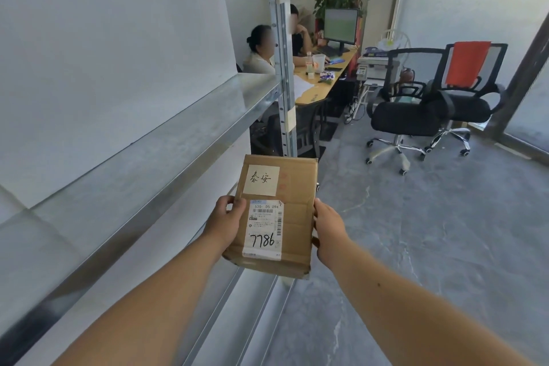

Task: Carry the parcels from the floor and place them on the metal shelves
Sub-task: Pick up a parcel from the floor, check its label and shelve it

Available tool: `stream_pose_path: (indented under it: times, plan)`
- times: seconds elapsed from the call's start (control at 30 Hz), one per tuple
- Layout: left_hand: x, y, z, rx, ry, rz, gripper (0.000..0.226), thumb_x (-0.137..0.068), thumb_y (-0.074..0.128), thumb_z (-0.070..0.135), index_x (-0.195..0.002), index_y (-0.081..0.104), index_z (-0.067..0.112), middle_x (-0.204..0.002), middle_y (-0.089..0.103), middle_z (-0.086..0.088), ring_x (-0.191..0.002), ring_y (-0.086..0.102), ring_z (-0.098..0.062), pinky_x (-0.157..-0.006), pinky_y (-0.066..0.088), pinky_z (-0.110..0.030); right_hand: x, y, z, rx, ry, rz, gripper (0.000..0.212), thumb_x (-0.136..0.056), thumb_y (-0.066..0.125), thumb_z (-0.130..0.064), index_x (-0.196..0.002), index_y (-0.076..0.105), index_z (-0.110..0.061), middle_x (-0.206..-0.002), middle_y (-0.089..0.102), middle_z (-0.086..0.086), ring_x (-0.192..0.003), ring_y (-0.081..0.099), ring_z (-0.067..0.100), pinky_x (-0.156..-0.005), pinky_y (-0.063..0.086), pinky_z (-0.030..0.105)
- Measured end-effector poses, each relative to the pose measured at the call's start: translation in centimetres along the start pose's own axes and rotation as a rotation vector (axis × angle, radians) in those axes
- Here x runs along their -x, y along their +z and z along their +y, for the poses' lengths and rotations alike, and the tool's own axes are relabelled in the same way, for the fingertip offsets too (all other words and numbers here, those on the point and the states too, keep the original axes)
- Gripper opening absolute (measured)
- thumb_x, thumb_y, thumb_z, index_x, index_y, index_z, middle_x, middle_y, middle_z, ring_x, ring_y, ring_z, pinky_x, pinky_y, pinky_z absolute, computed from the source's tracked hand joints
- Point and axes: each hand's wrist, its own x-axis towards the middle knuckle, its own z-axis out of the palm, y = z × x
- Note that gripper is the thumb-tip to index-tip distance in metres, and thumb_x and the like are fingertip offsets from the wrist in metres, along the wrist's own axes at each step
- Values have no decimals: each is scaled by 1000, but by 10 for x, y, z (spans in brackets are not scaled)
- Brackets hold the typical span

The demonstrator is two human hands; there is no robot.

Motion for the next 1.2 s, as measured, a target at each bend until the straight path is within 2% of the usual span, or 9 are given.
stream_pose_path:
  times: [0.07,0.1,0.13,0.2,0.37,0.47,0.8,1.0,1.2]
  plan:
    - [-5,-2,-8,-75,30,-4,39,-110,40,52,-137,50,25,-104,68,8,-90,64,-11,-66,48,-29,-8,4,9,29,42,-2,38,-104,56,-41,-129,67,-15,-103,67,3,-98,63,24,-95,53,47]
    - [-8,-4,-11,-121,39,-9,40,-110,41,51,-138,51,25,-106,69,7,-91,66,-11,-66,49,-28,-9,7,12,36,64,5,38,-104,56,-39,-130,66,-12,-106,66,9,-133,51,37,-105,51,54]
    - [-10,-5,-15,-162,46,-11,39,-110,42,50,-137,52,24,-109,70,5,-91,68,-13,-67,52,-29,-11,9,15,32,86,10,38,-104,56,-36,-128,64,-8,-113,66,19,-90,46,27,-113,46,60]
    - [-15,-8,-21,-228,54,9,37,-108,44,50,-132,58,25,-118,70,-2,-97,71,-19,-75,61,-37,-13,14,21,13,125,15,40,-104,56,-32,-131,60,-1,-137,59,29,-134,53,50,-118,38,65]
    - [-23,-17,-35,-611,68,136,50,-107,36,56,-145,53,27,-133,53,-11,-120,58,-31,-100,53,-47,-19,29,34,11,145,-23,18,-104,54,-29,-111,66,-18,-106,60,6,-87,52,18,-101,53,55]
    - [-24,-21,-39,-827,89,133,52,-110,32,51,-151,46,23,-133,59,-10,-125,54,-32,-101,48,-49,-20,40,43,21,161,-23,14,-102,55,-29,-110,63,-21,-101,62,3,-84,54,19,-85,55,48]
    - [-24,-16,-53,-946,141,66,55,-113,32,36,-166,20,32,-146,52,-12,-135,46,-33,-110,38,-51,-34,44,72,1,237,19,23,-102,54,-31,-122,59,-21,-114,60,8,-98,55,27,-98,56,54]
    - [-28,-13,-59,-999,87,6,58,-108,26,57,-162,24,35,-150,47,-15,-137,39,-36,-113,30,-51,-31,49,79,17,264,-14,27,-103,59,-32,-129,54,-23,-123,58,6,-113,53,28,-93,53,51]
    - [-21,-5,-58,-966,47,-91,103,-90,29,88,-170,2,28,-179,-4,-14,-165,-9,-31,-127,7,-56,-35,64,89,14,233,25,31,-102,57,-34,-131,59,-24,-123,65,6,-91,58,22,-95,58,49]
